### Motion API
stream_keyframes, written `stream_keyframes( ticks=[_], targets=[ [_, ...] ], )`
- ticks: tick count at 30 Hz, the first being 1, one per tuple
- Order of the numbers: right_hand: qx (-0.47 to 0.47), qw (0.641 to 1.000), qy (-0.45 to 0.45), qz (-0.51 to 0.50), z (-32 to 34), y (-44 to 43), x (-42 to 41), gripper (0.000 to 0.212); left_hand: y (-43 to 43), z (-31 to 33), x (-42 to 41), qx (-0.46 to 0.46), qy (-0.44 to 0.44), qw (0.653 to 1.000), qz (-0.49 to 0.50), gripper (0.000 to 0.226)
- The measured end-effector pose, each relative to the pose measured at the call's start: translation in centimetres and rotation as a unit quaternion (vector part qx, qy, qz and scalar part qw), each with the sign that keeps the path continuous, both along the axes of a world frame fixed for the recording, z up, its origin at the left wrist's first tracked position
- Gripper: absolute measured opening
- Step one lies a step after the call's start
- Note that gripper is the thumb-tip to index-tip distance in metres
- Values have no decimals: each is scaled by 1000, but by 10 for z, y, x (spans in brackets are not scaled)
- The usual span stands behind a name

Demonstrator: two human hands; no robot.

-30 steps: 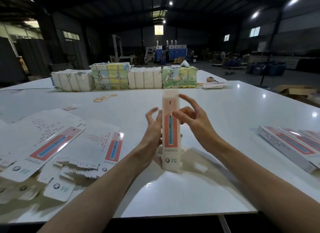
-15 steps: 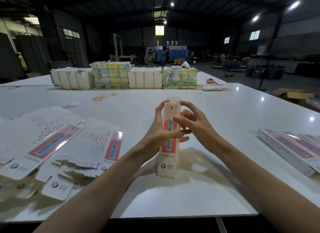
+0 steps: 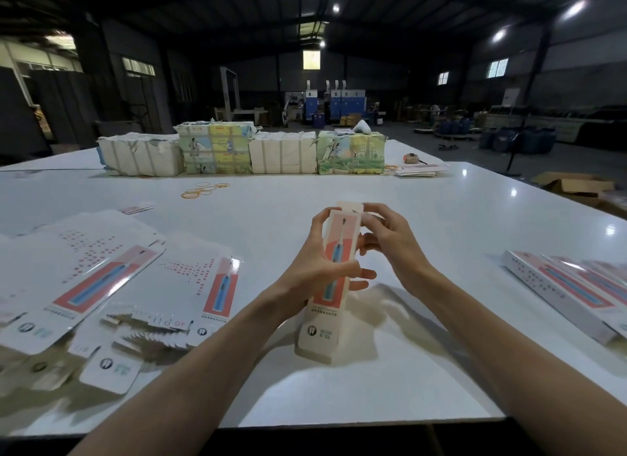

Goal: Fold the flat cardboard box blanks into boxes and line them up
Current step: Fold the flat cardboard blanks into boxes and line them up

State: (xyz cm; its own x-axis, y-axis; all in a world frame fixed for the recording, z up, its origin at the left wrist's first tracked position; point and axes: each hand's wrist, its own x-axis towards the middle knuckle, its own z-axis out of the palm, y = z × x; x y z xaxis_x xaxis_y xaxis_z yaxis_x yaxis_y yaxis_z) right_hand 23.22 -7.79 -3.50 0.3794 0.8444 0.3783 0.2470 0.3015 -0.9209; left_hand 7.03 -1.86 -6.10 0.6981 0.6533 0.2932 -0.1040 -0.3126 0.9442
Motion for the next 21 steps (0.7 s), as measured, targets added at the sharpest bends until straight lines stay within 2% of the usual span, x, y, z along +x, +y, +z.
stream_keyframes(
  ticks=[7,12,18,21],
  targets=[
    [62,992,-101,-46,0,-4,1,23,0,1,0,1,10,1000,-18,102],
    [80,986,-140,-34,1,-6,2,18,1,0,0,-6,11,1000,-5,99],
    [21,1000,0,12,7,-1,5,21,-2,2,-2,5,39,999,-18,101],
    [15,1000,9,14,8,0,7,24,-3,4,-3,13,48,999,-20,103]
  ],
)
